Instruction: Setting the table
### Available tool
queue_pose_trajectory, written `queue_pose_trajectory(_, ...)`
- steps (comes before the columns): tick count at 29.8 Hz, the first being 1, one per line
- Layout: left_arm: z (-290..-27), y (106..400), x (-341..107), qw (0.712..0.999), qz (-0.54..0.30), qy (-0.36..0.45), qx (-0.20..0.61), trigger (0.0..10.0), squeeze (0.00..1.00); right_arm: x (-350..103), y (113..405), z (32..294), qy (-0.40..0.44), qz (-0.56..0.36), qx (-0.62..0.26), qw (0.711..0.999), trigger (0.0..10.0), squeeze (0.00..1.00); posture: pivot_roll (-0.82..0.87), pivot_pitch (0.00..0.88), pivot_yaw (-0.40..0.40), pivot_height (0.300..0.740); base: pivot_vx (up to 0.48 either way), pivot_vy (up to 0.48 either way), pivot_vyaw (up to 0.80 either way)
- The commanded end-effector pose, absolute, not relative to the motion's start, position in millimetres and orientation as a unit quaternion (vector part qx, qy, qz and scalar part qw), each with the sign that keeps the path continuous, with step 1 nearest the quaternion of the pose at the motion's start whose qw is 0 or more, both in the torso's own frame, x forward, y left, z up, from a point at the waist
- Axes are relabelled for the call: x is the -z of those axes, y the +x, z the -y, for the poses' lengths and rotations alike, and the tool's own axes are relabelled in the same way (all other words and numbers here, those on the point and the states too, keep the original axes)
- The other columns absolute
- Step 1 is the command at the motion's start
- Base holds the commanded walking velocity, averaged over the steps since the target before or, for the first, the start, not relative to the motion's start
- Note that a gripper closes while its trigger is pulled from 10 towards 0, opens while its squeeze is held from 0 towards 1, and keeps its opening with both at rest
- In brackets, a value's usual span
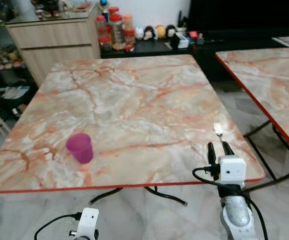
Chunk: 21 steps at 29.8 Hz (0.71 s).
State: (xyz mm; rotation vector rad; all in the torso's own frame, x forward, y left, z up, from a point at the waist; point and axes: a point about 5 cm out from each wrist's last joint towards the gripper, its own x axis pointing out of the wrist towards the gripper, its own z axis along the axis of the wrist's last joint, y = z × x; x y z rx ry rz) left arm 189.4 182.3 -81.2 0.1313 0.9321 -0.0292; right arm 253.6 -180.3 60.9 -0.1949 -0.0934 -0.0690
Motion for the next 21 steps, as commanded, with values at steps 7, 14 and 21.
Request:
queue_pose_trajectory(7,-183.5,192.6,79.5,0.893,-0.445,0.067,0.012,10.0,0.0,-78.2,295.4,164.8,-0.044,0.052,0.02,0.997,10.0,0.0,-0.11,0.0,0.038,0.74,0.0,0.0,0.0)
queue_pose_trajectory(14,-180.0,191.2,80.5,0.891,-0.446,0.078,0.024,10.0,0.0,-80.9,309.5,144.5,-0.025,0.042,-0.014,0.999,10.0,0.0,-0.1,0.0,0.027,0.74,0.0,0.0,0.0)
queue_pose_trajectory(21,-180.0,190.6,80.8,0.891,-0.446,0.081,0.023,10.0,0.0,-81.3,313.3,143.3,-0.02,0.042,-0.012,0.999,10.0,0.0,-0.1,0.0,0.02,0.74,0.0,-0.245,0.0)
